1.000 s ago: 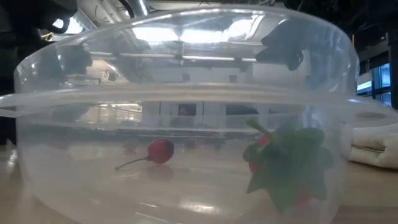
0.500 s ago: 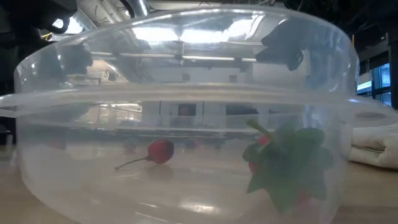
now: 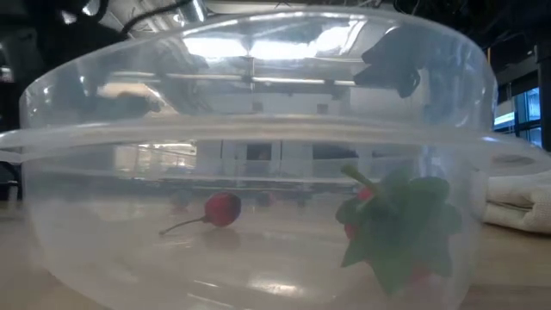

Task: Pick and placing Produce into tupperware
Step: Put the raspberry in the bottom transparent bin

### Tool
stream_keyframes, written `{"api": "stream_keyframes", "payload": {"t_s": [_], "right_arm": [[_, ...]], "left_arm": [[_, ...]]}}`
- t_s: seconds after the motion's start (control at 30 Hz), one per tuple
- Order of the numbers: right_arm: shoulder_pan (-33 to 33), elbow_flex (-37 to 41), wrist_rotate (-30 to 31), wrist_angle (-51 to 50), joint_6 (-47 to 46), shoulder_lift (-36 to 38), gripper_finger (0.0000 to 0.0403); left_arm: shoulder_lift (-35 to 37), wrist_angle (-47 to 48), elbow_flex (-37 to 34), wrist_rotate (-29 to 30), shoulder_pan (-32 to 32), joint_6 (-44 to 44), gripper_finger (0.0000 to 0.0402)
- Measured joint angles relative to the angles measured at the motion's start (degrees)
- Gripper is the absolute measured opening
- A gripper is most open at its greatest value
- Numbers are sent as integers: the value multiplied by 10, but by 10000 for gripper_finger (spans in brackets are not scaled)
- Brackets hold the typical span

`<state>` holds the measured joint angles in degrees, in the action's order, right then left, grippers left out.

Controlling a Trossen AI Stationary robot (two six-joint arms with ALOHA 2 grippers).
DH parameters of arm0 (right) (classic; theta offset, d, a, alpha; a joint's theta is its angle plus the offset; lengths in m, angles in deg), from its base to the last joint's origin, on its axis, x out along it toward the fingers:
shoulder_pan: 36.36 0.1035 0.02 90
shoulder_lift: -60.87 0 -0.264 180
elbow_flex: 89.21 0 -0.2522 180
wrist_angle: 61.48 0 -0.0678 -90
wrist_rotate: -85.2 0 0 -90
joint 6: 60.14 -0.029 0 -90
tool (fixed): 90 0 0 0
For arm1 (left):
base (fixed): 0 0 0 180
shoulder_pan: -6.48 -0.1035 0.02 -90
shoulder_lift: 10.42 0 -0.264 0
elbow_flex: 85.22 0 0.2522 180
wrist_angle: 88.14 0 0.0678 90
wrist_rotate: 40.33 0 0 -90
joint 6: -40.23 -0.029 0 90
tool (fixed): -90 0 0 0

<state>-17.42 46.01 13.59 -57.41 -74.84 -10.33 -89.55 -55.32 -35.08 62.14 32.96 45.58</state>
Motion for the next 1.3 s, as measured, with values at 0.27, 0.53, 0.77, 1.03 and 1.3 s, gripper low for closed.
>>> {"api": "stream_keyframes", "payload": {"t_s": [0.27,0.53,0.77,1.03,1.3], "right_arm": [[0,0,0,0,1,0,230],[0,0,0,0,1,0,230],[0,0,0,-4,2,0,230],[0,0,0,-5,2,0,230],[0,0,0,-5,0,0,230]], "left_arm": [[0,-15,72,-16,-8,-113,94],[-39,-15,138,-61,-30,-159,95],[-129,0,232,-106,-22,-199,96],[-223,13,309,-105,-21,-220,96],[-270,9,348,-130,-20,-225,96]]}}
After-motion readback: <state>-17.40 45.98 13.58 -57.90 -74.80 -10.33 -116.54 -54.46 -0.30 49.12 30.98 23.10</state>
